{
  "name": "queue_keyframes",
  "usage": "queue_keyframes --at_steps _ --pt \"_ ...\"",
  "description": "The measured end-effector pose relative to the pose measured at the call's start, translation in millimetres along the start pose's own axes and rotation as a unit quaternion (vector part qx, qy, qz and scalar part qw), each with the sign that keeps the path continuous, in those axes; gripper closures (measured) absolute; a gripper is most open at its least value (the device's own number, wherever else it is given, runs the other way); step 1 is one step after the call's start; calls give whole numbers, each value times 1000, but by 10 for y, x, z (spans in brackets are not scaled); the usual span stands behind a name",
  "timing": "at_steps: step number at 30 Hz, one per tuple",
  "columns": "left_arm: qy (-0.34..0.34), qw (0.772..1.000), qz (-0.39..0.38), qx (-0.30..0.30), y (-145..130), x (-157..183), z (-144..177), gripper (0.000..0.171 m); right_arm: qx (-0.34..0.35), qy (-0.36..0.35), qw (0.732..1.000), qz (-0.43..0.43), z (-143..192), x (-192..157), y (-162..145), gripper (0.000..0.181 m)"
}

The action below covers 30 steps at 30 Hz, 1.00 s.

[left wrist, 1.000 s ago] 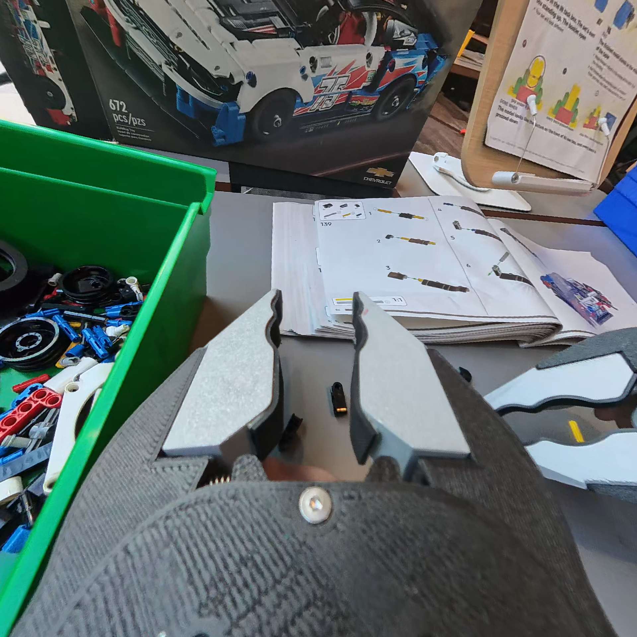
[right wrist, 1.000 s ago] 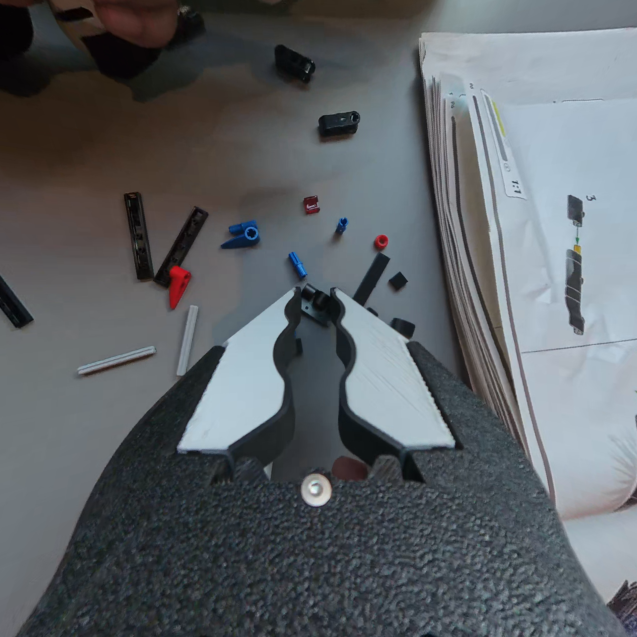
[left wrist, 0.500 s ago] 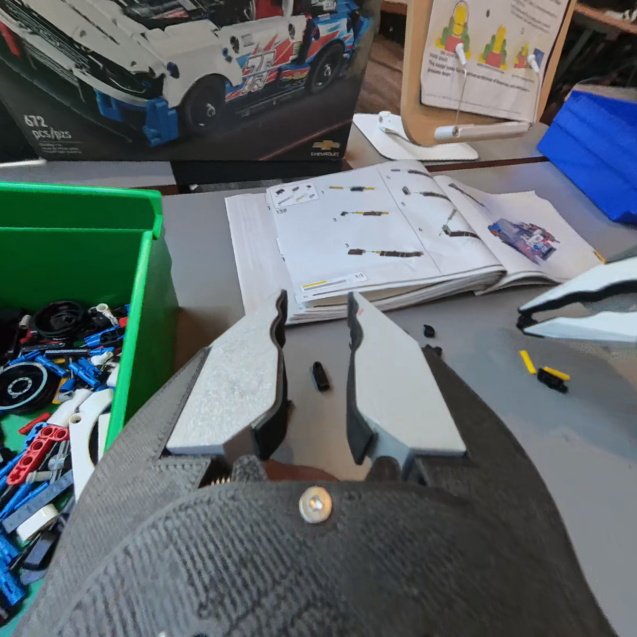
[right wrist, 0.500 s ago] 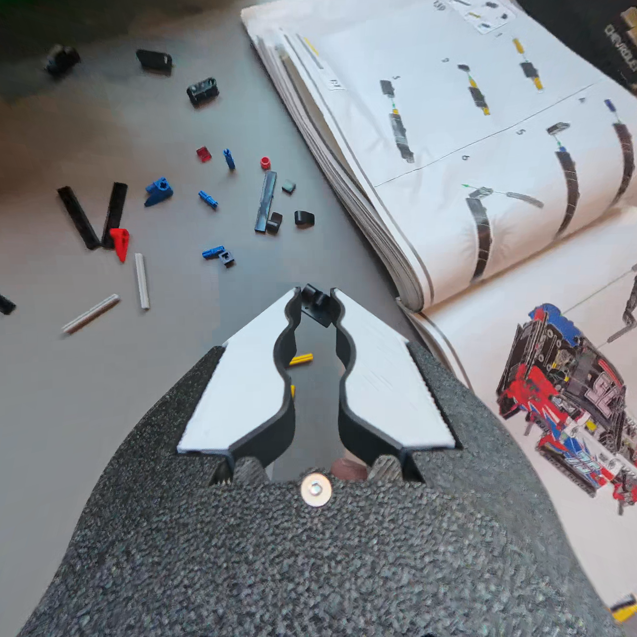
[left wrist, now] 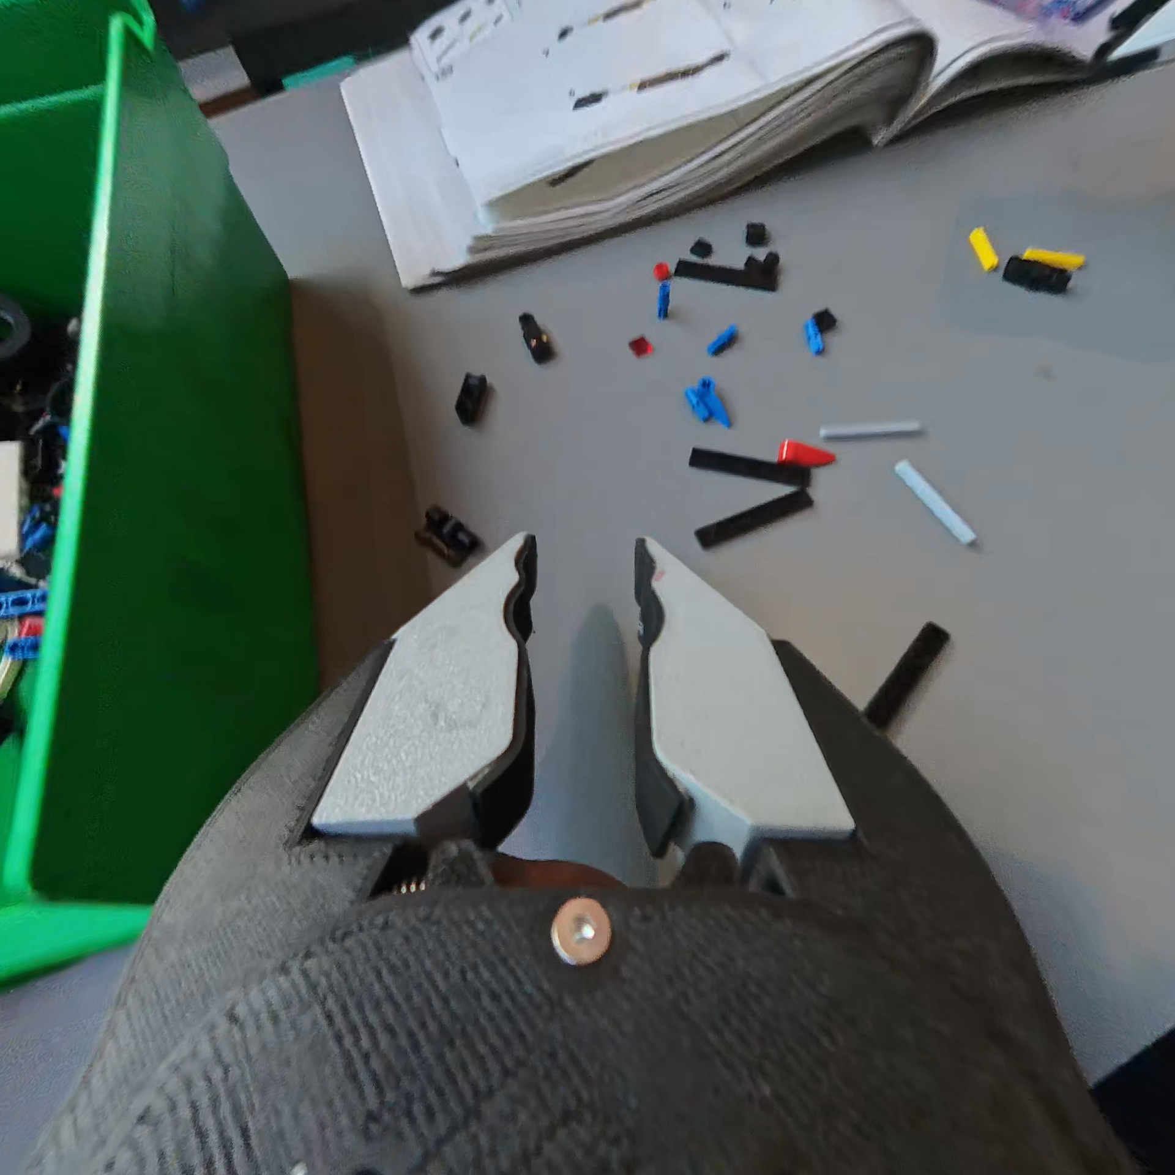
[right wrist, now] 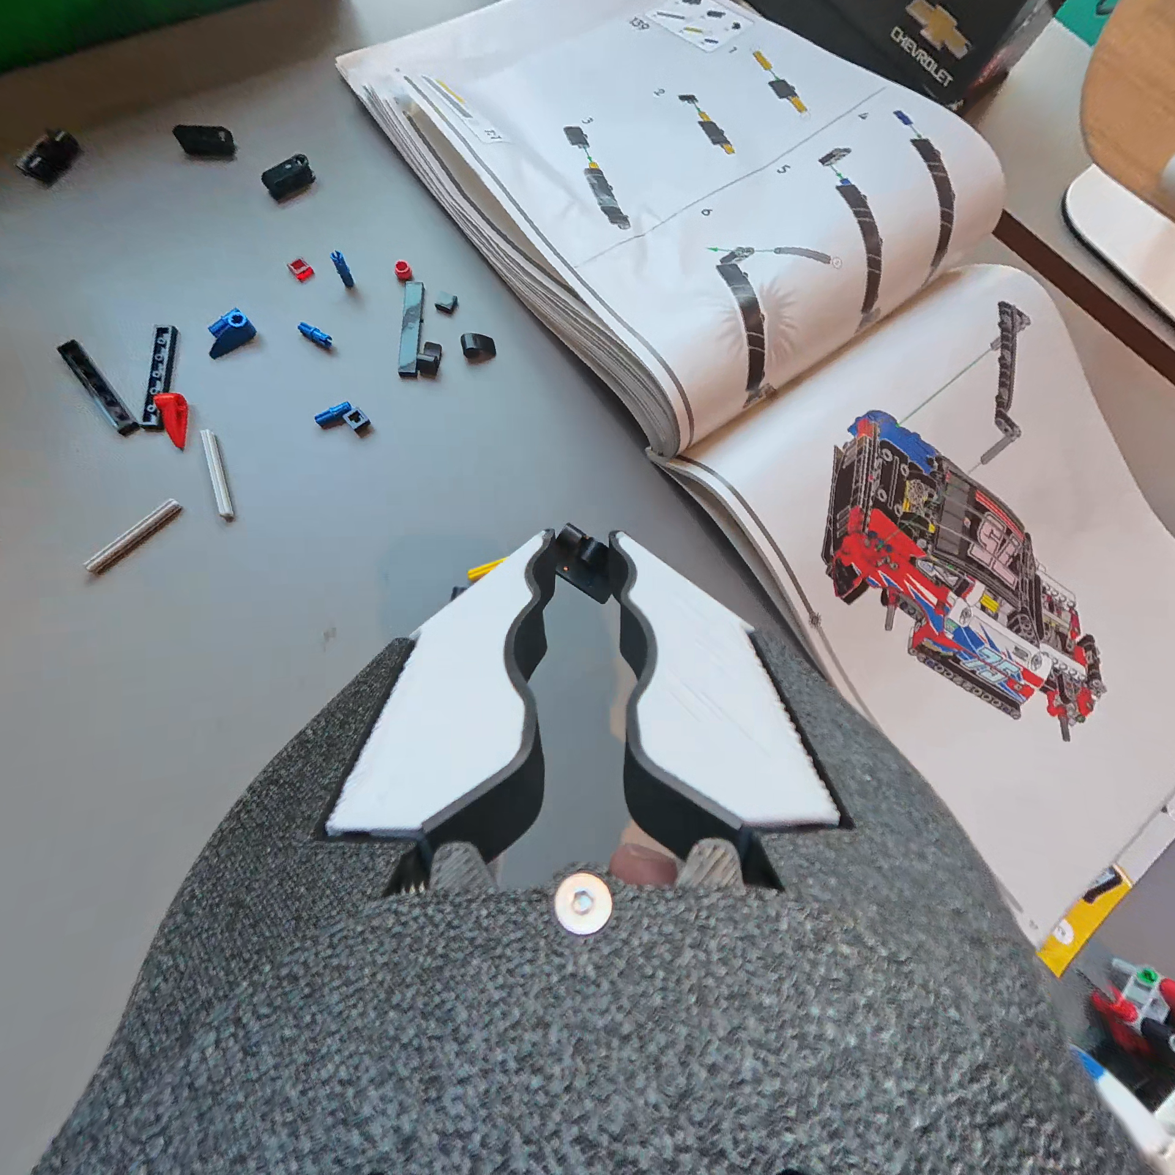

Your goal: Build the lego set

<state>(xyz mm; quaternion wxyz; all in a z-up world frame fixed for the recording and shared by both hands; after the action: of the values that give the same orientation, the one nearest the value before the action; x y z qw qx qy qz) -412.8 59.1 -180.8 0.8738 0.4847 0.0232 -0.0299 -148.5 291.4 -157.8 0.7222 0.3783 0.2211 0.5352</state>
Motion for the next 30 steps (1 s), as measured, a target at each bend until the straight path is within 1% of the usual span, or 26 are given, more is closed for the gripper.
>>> queue_keyframes --at_steps 3,6,10,17,20,22,25,28,30 --pt "12 1000 9 5 -204 103 121 144 -7 -3 1000 1 28 3 -22 166" --pt "25 999 18 13 -332 164 178 145 -11 -13 1000 -3 58 21 -11 166" --pt "37 998 9 41 -320 171 239 145 -37 -5 999 -11 21 -12 -76 166" --pt "1 998 52 30 -336 100 205 145 -84 13 996 -36 -160 -28 -250 166" --pt "-8 997 69 28 -342 70 200 145 -107 17 993 -37 -215 -48 -305 159" --pt "-10 996 76 36 -340 57 215 145 -99 10 995 -30 -171 -57 -263 158" --pt "-8 996 79 41 -340 51 226 145 -69 0 997 -29 -4 -50 -149 158" --pt "-4 996 75 41 -339 56 227 145 -28 -12 999 -27 208 -60 -41 158" --pt "0 997 70 39 -338 64 222 145 6 -7 1000 -28 323 -104 18 159"
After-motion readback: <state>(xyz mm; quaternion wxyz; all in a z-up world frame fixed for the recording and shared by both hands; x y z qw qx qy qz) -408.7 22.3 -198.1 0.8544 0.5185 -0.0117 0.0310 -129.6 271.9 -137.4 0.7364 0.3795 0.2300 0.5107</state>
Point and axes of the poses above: each gripper's, where its closed fingertips meet, z back along the fingers, y out of its top, x = y × z across the jaws, the point moved 10 cm from there along z, back along the fingers, and after that the axes turned 6 degrees about x, right-handed, at the moved point
